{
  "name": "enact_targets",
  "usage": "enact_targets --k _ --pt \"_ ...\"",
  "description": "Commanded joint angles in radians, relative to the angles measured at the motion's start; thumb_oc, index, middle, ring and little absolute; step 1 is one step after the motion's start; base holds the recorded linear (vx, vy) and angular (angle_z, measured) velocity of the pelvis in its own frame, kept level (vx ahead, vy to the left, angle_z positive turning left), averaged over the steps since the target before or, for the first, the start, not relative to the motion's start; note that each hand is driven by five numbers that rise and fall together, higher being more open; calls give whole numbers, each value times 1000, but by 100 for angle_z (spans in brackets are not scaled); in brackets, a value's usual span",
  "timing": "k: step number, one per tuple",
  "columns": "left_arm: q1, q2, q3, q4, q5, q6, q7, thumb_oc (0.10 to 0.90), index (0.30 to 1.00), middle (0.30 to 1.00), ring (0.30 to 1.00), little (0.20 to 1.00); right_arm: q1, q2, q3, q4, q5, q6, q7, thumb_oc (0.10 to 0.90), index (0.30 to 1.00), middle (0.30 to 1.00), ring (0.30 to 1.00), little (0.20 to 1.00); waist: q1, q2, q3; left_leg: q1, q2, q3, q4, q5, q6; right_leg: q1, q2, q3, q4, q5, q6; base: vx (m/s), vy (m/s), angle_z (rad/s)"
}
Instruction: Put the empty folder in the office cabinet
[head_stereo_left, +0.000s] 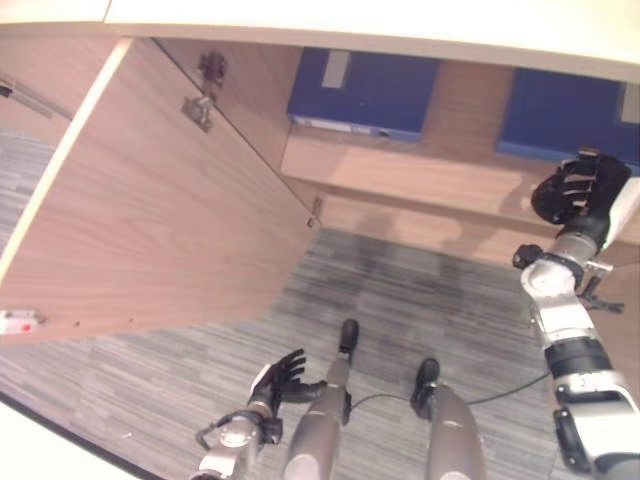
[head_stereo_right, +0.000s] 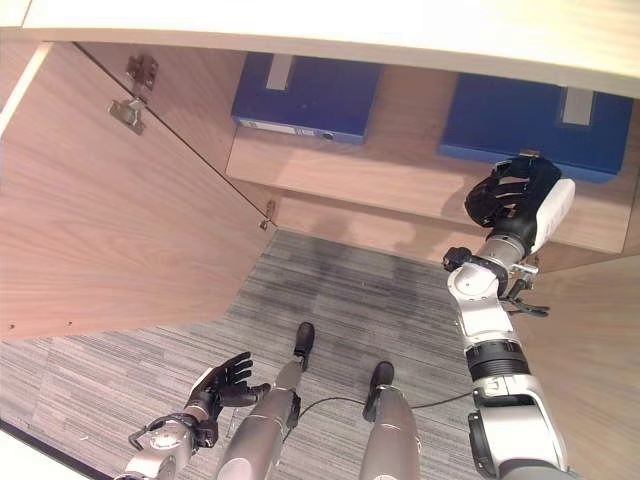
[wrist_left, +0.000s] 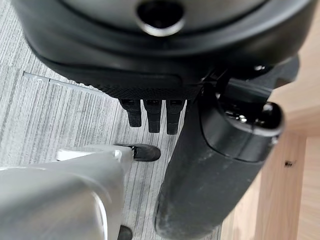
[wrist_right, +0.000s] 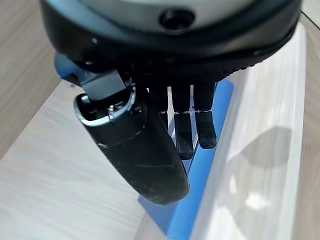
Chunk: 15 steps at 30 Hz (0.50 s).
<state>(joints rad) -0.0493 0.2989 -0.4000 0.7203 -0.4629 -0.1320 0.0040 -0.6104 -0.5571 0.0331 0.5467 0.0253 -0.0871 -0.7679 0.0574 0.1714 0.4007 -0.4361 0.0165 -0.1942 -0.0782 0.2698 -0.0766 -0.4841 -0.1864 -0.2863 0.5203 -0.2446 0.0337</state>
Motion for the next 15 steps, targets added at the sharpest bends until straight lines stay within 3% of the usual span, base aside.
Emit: enact_targets --k 1,5,10,12,15 --pt "-10 12 -14 -7 15 -40 7 800 900 900 900 900 -81 -120 -19 -119 -79 -52 -15 400 300 300 300 300 -1 -5 11 158 63 3 7 -207 -66 147 -46 15 -219 95 122 -4 9 -3" --pt "22 14 -6 -4 24 -47 -10 800 900 900 900 900 -72 -176 -1 -85 -144 -38 1 400 300 300 300 300 0 -5 9 156 64 5 5 -207 -67 139 -47 16 -217 98 124 0 0 0" --pt "58 44 -23 -19 26 -54 -30 800 900 900 900 900 -184 -280 -6 124 -6 -50 16 400 300 300 300 300 20 1 5 155 63 -2 4 -208 -69 131 -51 14 -210 96 126 0 -18 0" --pt "67 49 -27 -15 25 -53 -36 800 900 900 900 900 -222 -316 19 182 27 -49 32 400 300 300 300 300 26 2 5 159 62 -3 5 -215 -71 130 -54 15 -198 82 126 5 -19 0" --pt "111 77 -53 -21 25 -55 -56 800 900 900 900 900 -348 -443 109 345 137 -55 95 400 300 300 300 300 50 9 2 155 59 -11 6 -209 -78 129 -57 8 -190 78 125 -6 -24 4"
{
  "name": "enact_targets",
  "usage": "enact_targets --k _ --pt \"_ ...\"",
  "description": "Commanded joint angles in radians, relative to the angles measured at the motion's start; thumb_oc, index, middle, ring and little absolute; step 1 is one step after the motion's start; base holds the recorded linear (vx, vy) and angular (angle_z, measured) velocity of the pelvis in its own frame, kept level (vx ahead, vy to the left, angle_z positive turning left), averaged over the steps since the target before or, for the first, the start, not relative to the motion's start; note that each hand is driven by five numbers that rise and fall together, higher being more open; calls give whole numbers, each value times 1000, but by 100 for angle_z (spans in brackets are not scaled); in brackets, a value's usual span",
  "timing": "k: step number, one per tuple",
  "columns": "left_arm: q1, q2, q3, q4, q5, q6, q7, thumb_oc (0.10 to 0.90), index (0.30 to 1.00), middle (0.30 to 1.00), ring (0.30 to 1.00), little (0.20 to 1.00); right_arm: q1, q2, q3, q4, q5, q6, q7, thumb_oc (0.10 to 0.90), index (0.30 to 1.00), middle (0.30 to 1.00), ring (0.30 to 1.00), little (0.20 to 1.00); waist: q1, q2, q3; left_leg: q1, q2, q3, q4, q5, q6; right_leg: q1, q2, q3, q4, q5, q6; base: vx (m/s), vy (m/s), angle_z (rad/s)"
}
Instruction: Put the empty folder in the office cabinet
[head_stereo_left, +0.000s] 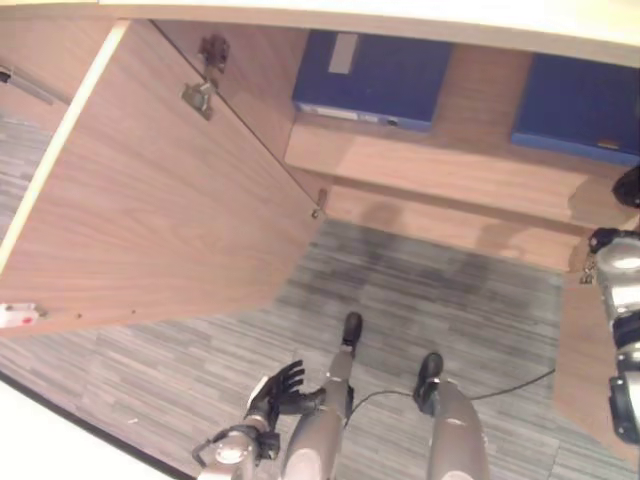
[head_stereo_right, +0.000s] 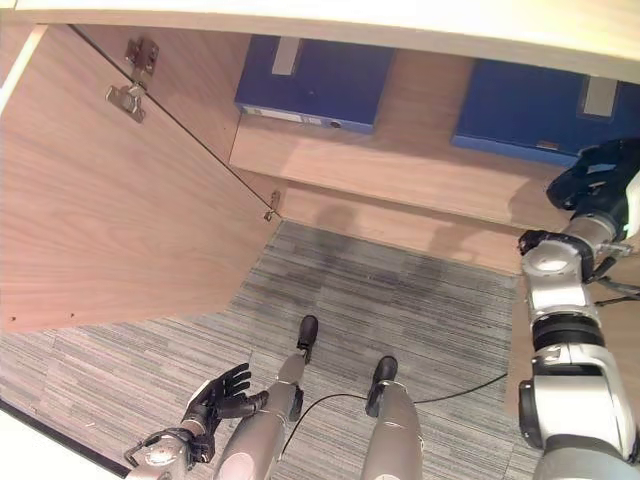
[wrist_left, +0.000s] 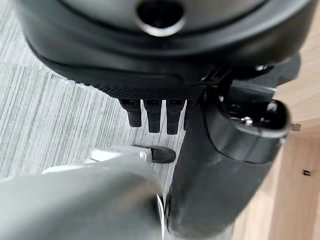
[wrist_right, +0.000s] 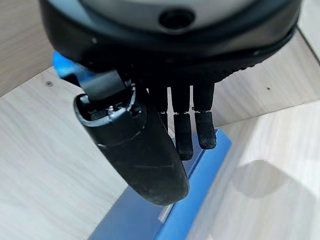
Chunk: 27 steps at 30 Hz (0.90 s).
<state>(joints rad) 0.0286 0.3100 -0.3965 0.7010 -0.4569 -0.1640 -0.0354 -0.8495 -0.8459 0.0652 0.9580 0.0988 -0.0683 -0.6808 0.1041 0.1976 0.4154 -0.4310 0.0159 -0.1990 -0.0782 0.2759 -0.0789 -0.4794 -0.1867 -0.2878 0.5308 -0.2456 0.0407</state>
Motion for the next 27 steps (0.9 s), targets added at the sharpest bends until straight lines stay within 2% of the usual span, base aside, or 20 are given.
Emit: enact_targets --k 1,3,9,19,27 --pt "37 71 -59 -2 20 -24 -18 800 900 900 900 900 -130 -170 98 -20 83 -74 25 400 300 300 300 300 8 -16 -14 149 59 -8 6 -215 -77 124 -57 8 -199 78 118 0 -29 11" --pt "55 88 -70 -8 12 -25 -26 800 900 900 900 900 -185 -205 172 93 141 -66 85 400 300 300 300 300 21 -6 -14 143 60 -12 8 -210 -81 118 -59 1 -187 73 118 -9 -36 11" --pt "72 94 -91 -15 3 -28 -33 800 900 900 900 900 -250 -226 267 205 145 -44 133 400 300 300 300 300 39 17 -8 127 59 -24 7 -201 -88 90 -64 -5 -168 69 118 -7 -17 6" --pt "65 97 -91 -59 -49 -33 -12 800 900 900 900 900 -228 -145 272 257 174 -31 135 400 300 300 300 300 56 59 33 85 58 -25 12 -196 -83 6 -71 11 -109 51 115 -3 1 0" --pt "67 102 -99 -59 -48 -36 -8 800 900 900 900 900 -285 -151 319 301 169 -19 151 400 300 300 300 300 62 82 59 60 53 -20 15 -190 -82 -46 -83 22 -77 46 117 -20 -1 0"
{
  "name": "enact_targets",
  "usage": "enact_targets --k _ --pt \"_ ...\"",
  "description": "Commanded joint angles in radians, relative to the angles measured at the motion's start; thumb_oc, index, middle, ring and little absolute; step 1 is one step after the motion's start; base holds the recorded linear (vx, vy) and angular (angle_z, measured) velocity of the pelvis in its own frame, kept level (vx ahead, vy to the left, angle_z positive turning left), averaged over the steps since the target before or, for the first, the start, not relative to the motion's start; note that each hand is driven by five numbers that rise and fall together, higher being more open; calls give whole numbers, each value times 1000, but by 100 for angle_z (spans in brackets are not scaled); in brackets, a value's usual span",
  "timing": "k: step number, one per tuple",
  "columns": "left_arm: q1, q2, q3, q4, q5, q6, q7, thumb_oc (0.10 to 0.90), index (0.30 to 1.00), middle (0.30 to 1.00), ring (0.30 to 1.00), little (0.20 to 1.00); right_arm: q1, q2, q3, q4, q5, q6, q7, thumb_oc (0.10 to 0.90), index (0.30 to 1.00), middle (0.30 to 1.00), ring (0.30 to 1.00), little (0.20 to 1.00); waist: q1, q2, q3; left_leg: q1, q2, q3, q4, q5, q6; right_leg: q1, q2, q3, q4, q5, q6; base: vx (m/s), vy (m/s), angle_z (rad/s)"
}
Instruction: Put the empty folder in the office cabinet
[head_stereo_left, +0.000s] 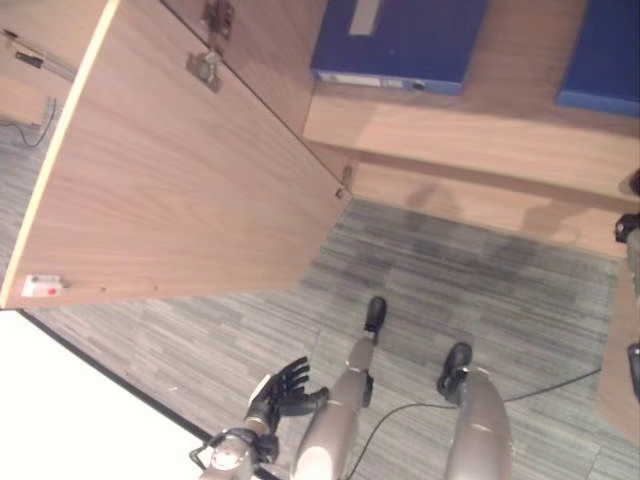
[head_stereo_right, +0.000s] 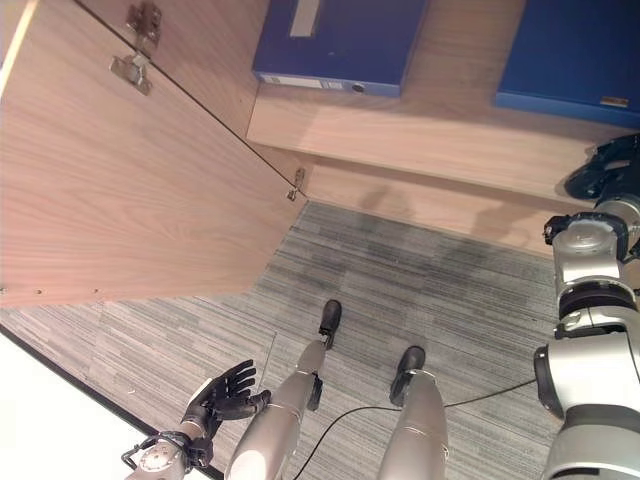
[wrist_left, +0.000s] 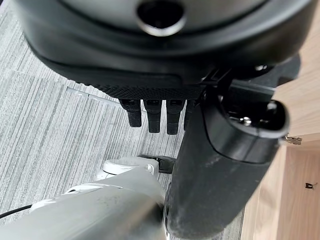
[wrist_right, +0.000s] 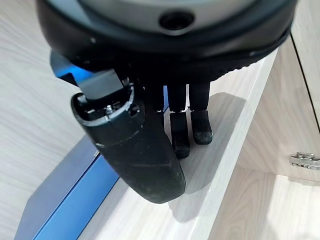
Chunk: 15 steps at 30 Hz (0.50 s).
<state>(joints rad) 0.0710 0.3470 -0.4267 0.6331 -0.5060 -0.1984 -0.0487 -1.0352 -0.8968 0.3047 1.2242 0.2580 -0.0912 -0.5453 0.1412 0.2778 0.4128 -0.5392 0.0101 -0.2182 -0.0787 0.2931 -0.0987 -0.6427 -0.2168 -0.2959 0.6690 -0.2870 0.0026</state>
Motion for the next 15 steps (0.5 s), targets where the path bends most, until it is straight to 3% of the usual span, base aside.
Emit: enact_targets --k 1,15 --pt "26 66 -71 12 4 -3 4 800 900 900 900 900 -133 -117 103 40 8 5 19 400 300 300 300 300 26 4 61 165 56 -2 14 -206 -62 106 -54 35 -212 89 155 0 0 0" --pt "37 100 -88 21 10 0 -30 800 900 900 900 900 -526 -279 380 99 66 4 71 400 300 300 300 300 44 -4 18 173 50 -13 1 -195 -82 135 -61 10 -242 102 156 4 -16 1"
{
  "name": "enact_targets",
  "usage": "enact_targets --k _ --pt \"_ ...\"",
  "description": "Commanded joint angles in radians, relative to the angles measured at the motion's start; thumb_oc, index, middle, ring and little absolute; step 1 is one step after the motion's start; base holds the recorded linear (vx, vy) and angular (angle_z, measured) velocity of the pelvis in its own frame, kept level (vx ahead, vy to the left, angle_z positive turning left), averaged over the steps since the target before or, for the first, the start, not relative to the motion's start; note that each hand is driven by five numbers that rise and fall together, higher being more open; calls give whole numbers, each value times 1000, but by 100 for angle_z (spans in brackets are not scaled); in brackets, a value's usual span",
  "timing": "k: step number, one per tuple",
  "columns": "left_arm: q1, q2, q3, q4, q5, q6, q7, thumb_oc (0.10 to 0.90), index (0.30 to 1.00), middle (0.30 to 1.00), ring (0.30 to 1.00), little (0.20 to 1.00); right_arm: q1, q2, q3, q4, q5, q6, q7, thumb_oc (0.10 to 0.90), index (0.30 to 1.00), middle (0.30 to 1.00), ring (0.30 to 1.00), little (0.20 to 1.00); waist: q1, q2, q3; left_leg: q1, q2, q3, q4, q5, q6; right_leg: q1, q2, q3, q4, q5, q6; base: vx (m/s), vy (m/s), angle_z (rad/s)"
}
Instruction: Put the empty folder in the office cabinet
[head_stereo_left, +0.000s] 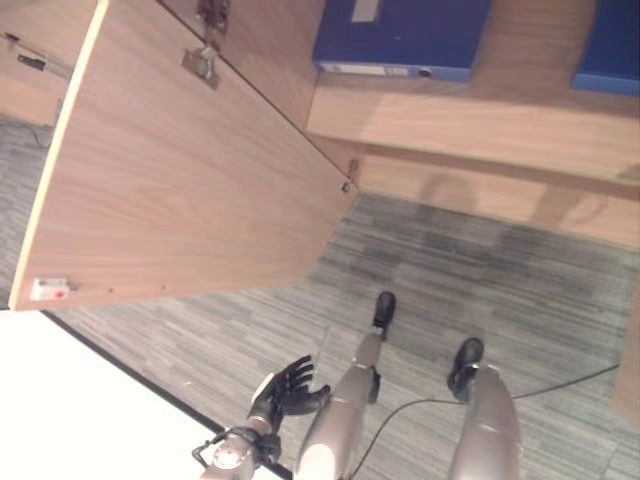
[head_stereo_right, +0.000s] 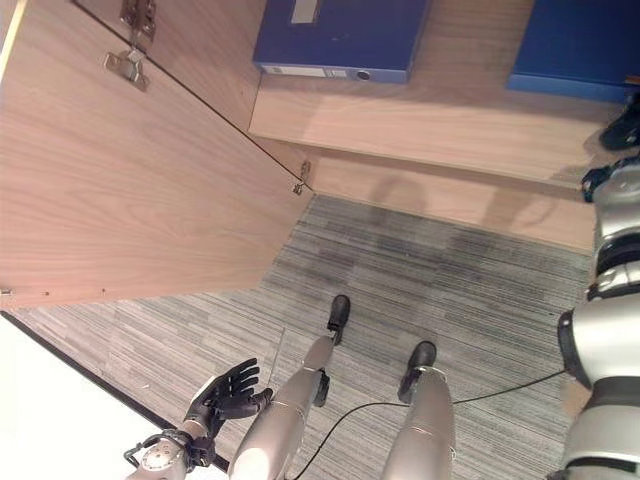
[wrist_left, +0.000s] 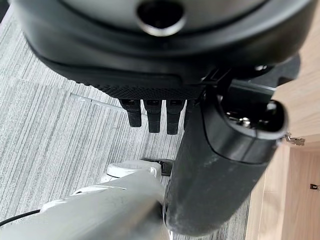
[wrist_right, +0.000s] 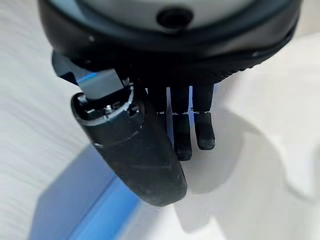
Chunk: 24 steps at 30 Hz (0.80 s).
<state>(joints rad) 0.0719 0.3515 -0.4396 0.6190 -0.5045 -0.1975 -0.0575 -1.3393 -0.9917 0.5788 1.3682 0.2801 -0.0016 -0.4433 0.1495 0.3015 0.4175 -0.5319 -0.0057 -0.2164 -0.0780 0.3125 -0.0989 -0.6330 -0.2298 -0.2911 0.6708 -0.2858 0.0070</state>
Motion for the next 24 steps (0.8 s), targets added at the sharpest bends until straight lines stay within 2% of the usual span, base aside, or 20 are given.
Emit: enact_targets --k 1,5,6,7,9,12,14,17,21,22,23,24 --pt "41 105 -81 37 15 -1 -23 800 900 900 900 900 -281 -199 135 -28 77 -88 -29 400 300 300 300 300 43 -30 4 167 63 -21 -2 -210 -87 135 -50 -2 -255 105 152 13 -64 13" --pt "42 110 -89 34 19 0 -25 800 900 900 900 900 -378 -203 199 -16 124 -92 -24 400 300 300 300 300 53 -30 -9 165 58 -34 -9 -204 -95 142 -50 -16 -267 110 152 30 -73 14" --pt "45 110 -91 33 20 0 -27 800 900 900 900 900 -386 -206 208 -16 127 -92 -23 400 300 300 300 300 52 -37 -20 173 58 -33 -9 -229 -99 153 -49 -9 -267 74 157 3 -31 39" --pt "46 110 -91 32 20 0 -27 800 900 900 900 900 -389 -206 210 -14 128 -92 -22 400 300 300 300 300 56 -30 -13 164 57 -37 -9 -204 -97 143 -51 -18 -270 110 152 12 -8 55" --pt "32 97 -88 34 19 4 -28 800 900 900 900 900 -329 -199 152 -50 197 -121 -26 400 300 300 300 300 47 -29 -20 169 59 -43 -9 -198 -98 174 -46 -29 -287 111 150 -24 33 26" --pt "14 88 -72 51 17 3 -14 800 900 900 900 900 -224 -174 60 -98 222 -137 -38 400 300 300 300 300 36 -40 -17 179 63 -40 -9 -201 -96 193 -38 -30 -296 111 149 20 -1 5" --pt "-13 57 -47 74 14 8 8 800 900 900 900 900 -79 -119 -72 -194 258 -172 -65 400 300 300 300 300 15 -50 -13 190 69 -34 -9 -208 -92 206 -31 -25 -304 117 149 14 2 -2" --pt "-55 29 -15 119 14 14 37 800 900 900 900 900 182 8 -287 -397 224 -211 -118 400 300 300 300 300 -3 -96 -14 218 84 -29 -1 -232 -78 229 -16 -13 -314 124 146 13 7 -6" --pt "-119 -24 42 181 11 29 72 800 900 900 900 900 437 240 -431 -603 129 -229 -151 400 300 300 300 300 -36 -155 -15 253 116 -4 39 -270 -50 259 11 14 -319 137 141 54 15 -31" --pt "-143 -48 65 204 11 37 92 800 900 900 900 900 571 361 -476 -708 71 -235 -163 800 900 900 900 900 -55 -182 -19 268 125 7 69 -290 -41 285 21 25 -326 139 139 77 19 -36" --pt "-140 -44 64 205 12 36 92 800 900 900 900 900 584 367 -483 -721 65 -229 -167 800 900 900 900 900 -53 -186 -20 271 125 8 70 -292 -41 289 22 26 -327 139 139 65 19 -38" --pt "-156 -61 74 220 11 42 99 800 900 900 900 900 648 424 -490 -755 45 -233 -157 800 900 900 900 900 -65 -197 -23 282 132 15 75 -298 -39 300 28 30 -329 138 139 42 10 -29"
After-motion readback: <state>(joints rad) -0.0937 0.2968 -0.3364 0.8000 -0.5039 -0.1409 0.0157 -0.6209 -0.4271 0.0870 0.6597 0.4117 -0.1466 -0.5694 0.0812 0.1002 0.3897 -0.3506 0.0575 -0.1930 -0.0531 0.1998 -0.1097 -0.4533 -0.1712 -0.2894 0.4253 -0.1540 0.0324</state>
